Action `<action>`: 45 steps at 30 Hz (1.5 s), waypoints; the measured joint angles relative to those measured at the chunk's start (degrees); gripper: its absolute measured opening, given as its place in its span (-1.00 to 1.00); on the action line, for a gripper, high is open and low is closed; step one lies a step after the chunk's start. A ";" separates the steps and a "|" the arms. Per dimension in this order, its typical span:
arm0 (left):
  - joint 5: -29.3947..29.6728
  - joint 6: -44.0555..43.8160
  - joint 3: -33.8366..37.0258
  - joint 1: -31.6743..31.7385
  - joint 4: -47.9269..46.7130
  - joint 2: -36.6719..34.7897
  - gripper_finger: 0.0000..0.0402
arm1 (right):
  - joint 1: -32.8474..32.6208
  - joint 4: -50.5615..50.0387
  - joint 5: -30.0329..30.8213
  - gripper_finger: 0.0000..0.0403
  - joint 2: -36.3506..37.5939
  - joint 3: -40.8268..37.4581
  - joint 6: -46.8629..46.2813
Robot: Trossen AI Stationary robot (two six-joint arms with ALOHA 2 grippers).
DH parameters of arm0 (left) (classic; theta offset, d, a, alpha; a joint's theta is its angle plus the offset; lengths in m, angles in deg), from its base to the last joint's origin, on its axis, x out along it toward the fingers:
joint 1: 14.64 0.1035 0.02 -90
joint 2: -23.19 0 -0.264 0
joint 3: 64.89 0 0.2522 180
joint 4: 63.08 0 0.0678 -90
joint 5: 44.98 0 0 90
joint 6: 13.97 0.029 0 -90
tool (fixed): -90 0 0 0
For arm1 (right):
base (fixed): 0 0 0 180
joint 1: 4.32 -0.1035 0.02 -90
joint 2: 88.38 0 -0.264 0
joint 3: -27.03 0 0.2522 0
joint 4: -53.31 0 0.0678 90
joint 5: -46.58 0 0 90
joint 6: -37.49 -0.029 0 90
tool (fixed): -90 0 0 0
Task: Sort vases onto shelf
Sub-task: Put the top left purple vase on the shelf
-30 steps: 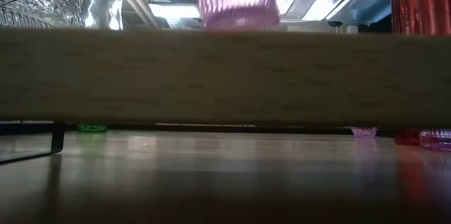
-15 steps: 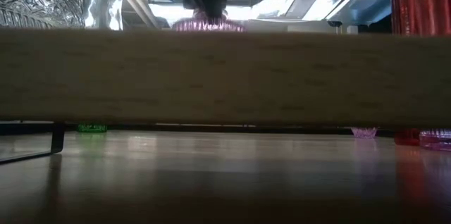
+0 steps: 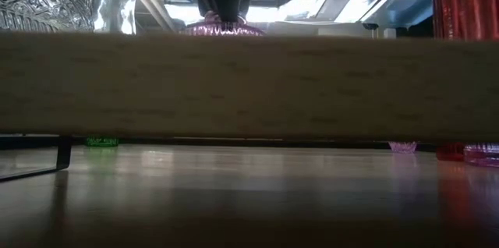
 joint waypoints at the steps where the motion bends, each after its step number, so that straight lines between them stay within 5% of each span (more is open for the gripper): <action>1: -0.37 -0.02 0.00 0.00 -0.20 0.00 -0.89 | 0.00 0.02 0.00 -0.75 0.00 0.00 0.00; 45: -1.94 -0.42 -2.69 0.59 -2.72 0.02 -0.73 | 0.00 0.00 -1.97 -0.75 0.00 0.02 0.00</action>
